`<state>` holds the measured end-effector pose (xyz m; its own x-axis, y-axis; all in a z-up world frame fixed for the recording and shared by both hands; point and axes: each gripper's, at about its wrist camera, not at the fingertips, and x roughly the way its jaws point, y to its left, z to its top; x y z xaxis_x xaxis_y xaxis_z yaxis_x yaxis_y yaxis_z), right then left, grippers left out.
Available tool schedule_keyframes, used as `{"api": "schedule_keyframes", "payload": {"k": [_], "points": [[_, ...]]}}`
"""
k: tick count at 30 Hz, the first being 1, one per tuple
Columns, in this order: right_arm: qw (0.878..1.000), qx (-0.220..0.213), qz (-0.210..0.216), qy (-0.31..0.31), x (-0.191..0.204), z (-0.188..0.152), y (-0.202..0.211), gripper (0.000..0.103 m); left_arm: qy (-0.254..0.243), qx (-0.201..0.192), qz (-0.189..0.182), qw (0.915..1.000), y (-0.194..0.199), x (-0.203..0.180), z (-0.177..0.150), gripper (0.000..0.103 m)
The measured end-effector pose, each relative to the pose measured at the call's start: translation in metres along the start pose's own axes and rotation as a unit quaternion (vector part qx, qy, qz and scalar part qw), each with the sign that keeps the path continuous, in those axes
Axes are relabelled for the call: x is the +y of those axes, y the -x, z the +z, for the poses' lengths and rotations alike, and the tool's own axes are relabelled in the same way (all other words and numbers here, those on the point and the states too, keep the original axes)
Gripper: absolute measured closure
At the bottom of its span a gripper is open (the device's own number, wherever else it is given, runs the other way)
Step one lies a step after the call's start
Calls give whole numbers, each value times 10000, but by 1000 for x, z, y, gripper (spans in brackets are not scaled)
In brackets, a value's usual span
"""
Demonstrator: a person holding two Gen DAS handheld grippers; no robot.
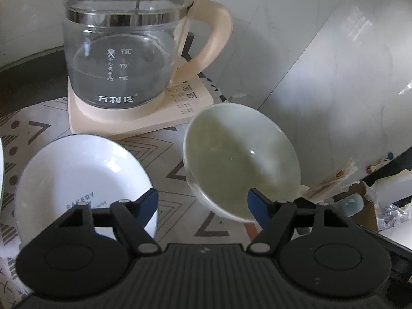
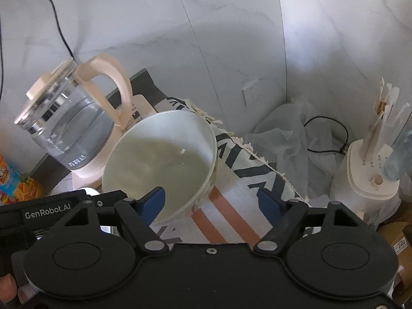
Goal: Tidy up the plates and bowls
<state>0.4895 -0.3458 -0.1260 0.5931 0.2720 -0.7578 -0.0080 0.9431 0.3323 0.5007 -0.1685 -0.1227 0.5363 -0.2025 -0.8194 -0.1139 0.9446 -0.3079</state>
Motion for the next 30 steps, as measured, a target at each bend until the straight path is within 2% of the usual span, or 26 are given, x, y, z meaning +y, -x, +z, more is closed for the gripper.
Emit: {"api": "schedule_keyframes", "payload": {"k": [4,6,10,13,15,18,30], "points": [[9999,106,-41,-19,0,1,-13,29,-1,54,-22,10000,-13,0,5,38],[9998,179,-41,-28,0,2,-20,35,27,112,-7,9999,-20,1,7,42],[9995,280,-73,-88,-1,3,-32,46,96,252,26,9996,-36,2,9,60],[9994,334,9,-133,0,3,-41,61,101,300,19,9995,-43,3,9,73],[9993,370,62,-63,5,4,-43,79,108,326,15,9994,-47,4,9,78],[9992,346,-149,153,18,3,-42,80,135,316,-48,9994,-47,5,10,80],[9999,84,68,55,19,-1,-14,80,53,151,-27,9999,-24,5,9,81]]}}
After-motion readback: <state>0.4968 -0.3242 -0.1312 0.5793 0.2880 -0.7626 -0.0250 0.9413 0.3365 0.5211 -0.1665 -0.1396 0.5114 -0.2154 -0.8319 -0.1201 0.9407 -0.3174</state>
